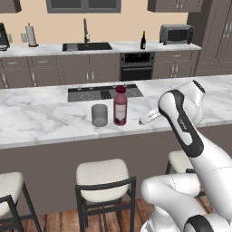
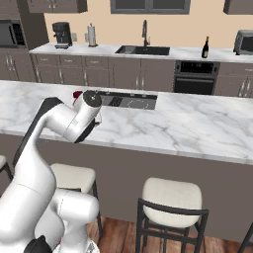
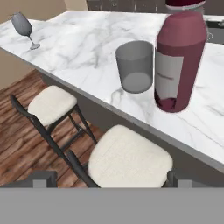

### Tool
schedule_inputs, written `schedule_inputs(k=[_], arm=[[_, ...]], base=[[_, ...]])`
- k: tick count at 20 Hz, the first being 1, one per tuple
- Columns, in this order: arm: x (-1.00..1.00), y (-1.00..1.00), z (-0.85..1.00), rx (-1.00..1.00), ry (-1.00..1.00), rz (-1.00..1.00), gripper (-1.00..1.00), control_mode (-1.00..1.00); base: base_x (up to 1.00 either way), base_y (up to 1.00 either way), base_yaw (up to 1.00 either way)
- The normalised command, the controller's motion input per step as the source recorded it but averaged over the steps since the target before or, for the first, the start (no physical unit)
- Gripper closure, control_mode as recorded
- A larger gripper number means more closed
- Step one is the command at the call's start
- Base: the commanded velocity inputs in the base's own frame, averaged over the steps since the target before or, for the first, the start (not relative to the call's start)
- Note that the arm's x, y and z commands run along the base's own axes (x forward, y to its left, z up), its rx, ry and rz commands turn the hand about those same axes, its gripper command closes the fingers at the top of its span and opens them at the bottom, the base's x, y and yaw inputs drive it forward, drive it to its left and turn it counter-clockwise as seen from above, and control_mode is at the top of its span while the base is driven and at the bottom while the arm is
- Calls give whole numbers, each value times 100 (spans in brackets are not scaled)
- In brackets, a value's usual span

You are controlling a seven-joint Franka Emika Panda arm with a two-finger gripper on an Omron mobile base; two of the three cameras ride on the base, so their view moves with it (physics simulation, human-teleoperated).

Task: There is a wine glass and glass cup on the dining counter. Place the wine bottle next to the wine glass and the juice bottle next to the glass cup.

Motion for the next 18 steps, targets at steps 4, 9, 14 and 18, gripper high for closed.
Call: schedule_inputs(k=[4,9,14,18], arm=[[-47,0,-29,-15,14,-12,-100,-100],[-24,-1,-25,-3,16,-15,-100,-100],[-15,0,-20,0,14,-13,-100,-100],[-4,0,-1,0,0,-2,-100,-100]], base=[[0,0,0],[0,0,0],[0,0,0],[0,0,0]])
